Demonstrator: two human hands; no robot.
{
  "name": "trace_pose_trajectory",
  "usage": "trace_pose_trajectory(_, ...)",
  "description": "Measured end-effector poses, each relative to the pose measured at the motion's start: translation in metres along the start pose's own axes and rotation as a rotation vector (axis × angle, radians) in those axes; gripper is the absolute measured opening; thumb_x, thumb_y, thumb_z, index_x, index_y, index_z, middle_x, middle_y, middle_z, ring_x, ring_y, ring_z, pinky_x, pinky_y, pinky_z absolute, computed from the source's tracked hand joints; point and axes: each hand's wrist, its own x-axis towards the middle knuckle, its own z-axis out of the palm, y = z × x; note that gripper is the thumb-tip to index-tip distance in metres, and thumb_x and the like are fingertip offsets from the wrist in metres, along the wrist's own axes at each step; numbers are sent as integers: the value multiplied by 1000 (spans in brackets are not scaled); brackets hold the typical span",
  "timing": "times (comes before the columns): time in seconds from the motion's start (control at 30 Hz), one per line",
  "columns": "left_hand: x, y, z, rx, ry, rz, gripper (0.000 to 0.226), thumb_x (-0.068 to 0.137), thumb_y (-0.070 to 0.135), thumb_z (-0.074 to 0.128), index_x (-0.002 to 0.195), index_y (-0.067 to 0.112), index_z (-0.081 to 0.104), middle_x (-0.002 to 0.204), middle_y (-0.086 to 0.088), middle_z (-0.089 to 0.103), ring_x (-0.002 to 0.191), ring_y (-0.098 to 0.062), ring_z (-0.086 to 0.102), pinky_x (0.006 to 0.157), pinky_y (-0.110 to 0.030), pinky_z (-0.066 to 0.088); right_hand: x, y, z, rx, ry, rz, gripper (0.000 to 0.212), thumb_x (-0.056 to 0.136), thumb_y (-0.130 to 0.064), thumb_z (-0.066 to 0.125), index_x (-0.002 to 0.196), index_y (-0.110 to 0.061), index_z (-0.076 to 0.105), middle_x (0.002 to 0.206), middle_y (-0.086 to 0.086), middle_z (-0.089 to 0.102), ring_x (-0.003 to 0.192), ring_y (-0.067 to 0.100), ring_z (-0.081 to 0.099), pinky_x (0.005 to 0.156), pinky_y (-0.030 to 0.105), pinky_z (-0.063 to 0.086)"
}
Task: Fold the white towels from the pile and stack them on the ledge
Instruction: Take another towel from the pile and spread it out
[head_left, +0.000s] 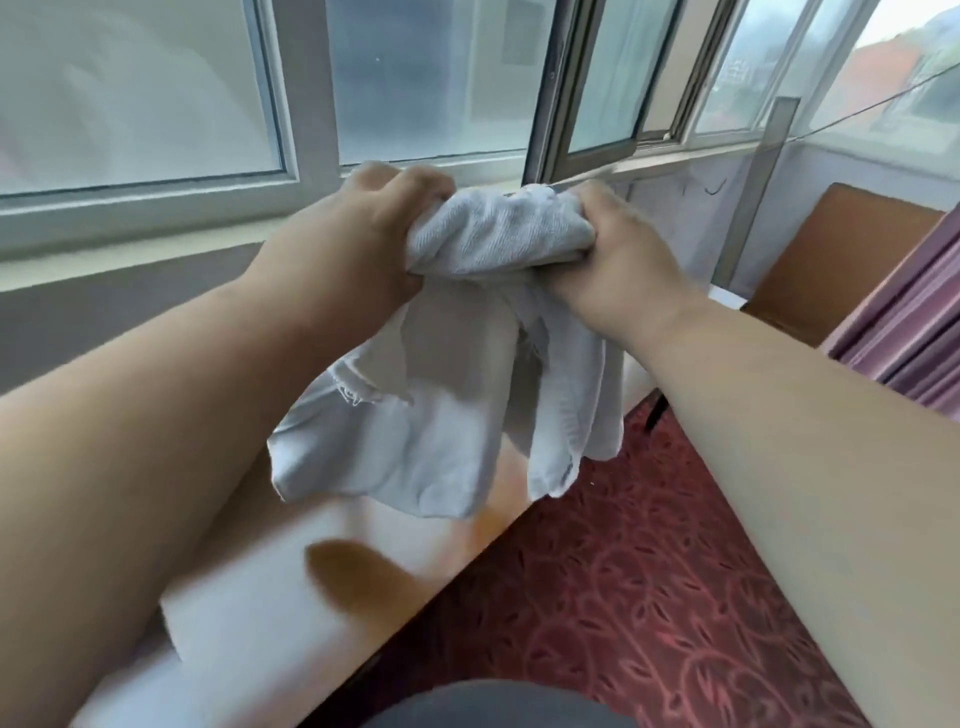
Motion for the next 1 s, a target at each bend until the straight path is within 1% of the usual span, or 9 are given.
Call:
trace_pose_trajectory(0.17, 49, -62, 50, 207, -18, 26, 63, 73, 14, 74, 126, 31, 45, 127, -10, 49, 86, -41, 62, 58, -44, 50, 81, 55, 60, -59, -74, -211, 29, 73, -24, 68, 98, -10, 62, 97, 10, 62, 93, 31, 57, 84, 42, 46)
trace_pose_trajectory(0.27, 42, -94, 96, 329, -129, -16, 75, 65, 14, 87, 124, 32, 45, 126, -6, 49, 80, -38, 63, 50, -43, 51, 115, 88, 117, -296, -301, -363, 17, 67, -29, 65, 68, -24, 49, 68, -5, 51, 71, 28, 59, 65, 42, 51)
trace_pose_trajectory(0.37, 7, -117, 155, 331, -350, -164, 88, 56, 5, 85, 125, 37, 40, 130, -5, 50, 86, -36, 64, 53, -38, 51, 121, 118, 189, -547, -664, -439, 40, 56, -49, 64, 60, -27, 30, 60, -13, 35, 64, 18, 59, 52, 27, 35)
trace_pose_trajectory(0.43, -20, -123, 196, 306, -538, -322, 84, 63, 7, 76, 125, 41, 31, 134, 0, 45, 99, -33, 62, 63, -41, 53, 107, 151, 230, -415, -831, -450, 43, 54, -51, 67, 65, -29, 31, 66, -16, 32, 75, 15, 57, 56, 27, 26)
trace_pose_trajectory(0.5, -40, -120, 234, 298, -724, -493, 83, 65, 13, 76, 128, 40, 29, 127, 9, 43, 103, -24, 60, 71, -41, 55, 88, 187, 264, -251, -974, -375, 27, 67, -36, 63, 76, -32, 38, 72, -18, 36, 85, 18, 54, 74, 31, 37)
trace_pose_trajectory(0.57, -54, -114, 266, 298, -886, -644, 79, 67, 18, 74, 130, 40, 32, 111, 14, 43, 95, -17, 61, 69, -35, 53, 75, 215, 291, -272, -1146, -378, 18, 75, -32, 57, 84, -33, 41, 76, -15, 47, 86, 19, 51, 102, 49, 32)
trace_pose_trajectory(0.63, -65, -107, 293, 206, -989, -781, 71, 73, 21, 66, 131, 42, 33, 109, 14, 44, 93, -18, 63, 68, -32, 50, 65, 236, 307, -320, -1304, -377, 19, 79, -38, 56, 90, -29, 44, 83, -9, 53, 92, 22, 54, 110, 58, 22)
trace_pose_trajectory(0.87, -81, -79, 337, -20, -1205, -1015, 91, 69, 53, 74, 144, 42, 23, 139, 14, 37, 120, -18, 53, 92, -34, 47, 54, 283, 335, -343, -1544, -506, 65, 72, -76, 54, 113, -26, 49, 106, -2, 58, 106, 25, 46, 94, 49, 35)
trace_pose_trajectory(1.0, -88, -61, 334, -206, -1128, -1134, 98, 64, 78, 63, 148, 42, 27, 149, 18, 29, 134, -12, 38, 107, -36, 37, 79, 277, 339, -282, -1757, -369, 103, 54, -95, 46, 140, -40, 39, 107, -10, 46, 108, 20, 41, 85, 40, 35)
